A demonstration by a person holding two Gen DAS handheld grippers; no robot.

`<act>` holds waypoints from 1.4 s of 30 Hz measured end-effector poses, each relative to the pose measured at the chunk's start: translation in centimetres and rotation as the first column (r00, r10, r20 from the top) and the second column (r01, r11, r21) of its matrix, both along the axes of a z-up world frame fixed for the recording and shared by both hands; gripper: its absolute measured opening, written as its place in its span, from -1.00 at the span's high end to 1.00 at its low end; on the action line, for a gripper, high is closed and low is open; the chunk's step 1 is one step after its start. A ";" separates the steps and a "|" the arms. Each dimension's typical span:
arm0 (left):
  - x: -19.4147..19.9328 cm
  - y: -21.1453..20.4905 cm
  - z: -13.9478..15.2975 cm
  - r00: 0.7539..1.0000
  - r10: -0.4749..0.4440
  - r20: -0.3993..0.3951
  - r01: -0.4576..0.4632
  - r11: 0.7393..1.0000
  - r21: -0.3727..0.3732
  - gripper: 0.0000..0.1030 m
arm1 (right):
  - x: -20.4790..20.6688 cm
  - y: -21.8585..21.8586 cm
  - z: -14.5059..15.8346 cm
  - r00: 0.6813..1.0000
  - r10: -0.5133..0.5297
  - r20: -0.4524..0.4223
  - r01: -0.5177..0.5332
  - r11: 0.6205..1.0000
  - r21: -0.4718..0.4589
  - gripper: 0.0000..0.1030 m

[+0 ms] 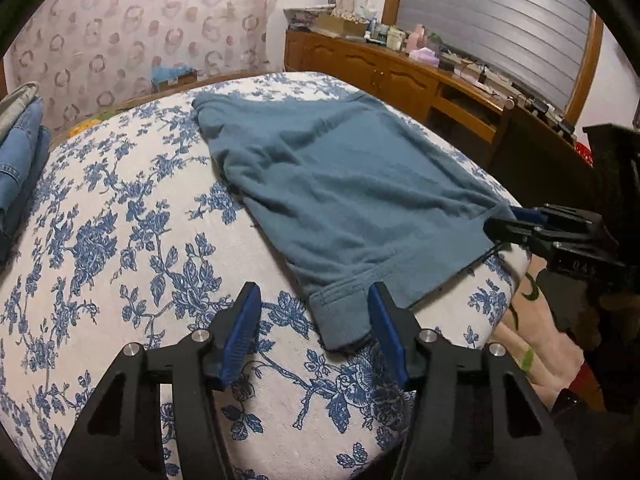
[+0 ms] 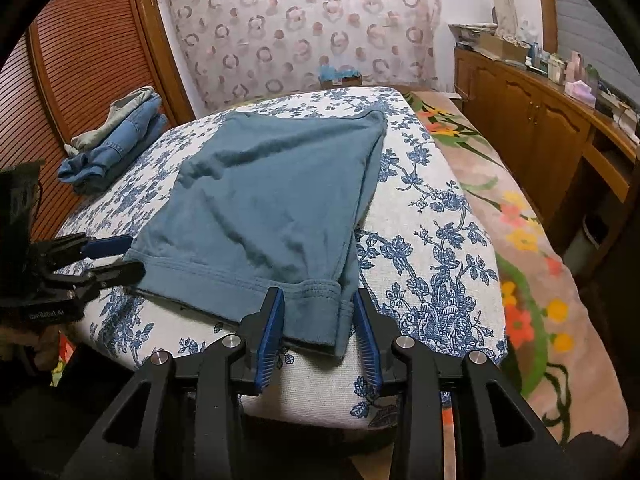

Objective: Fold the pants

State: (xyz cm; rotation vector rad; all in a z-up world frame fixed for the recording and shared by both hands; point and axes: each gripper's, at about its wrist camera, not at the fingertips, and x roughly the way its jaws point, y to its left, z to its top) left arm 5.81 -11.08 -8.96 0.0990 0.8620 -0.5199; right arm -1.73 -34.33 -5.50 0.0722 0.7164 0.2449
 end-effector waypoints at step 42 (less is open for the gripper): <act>-0.1 -0.3 0.6 0.999 -0.032 -0.010 0.031 0.999 -0.038 0.72 | -0.4 1.1 0.7 0.996 0.070 0.061 -0.074 0.995 0.071 0.67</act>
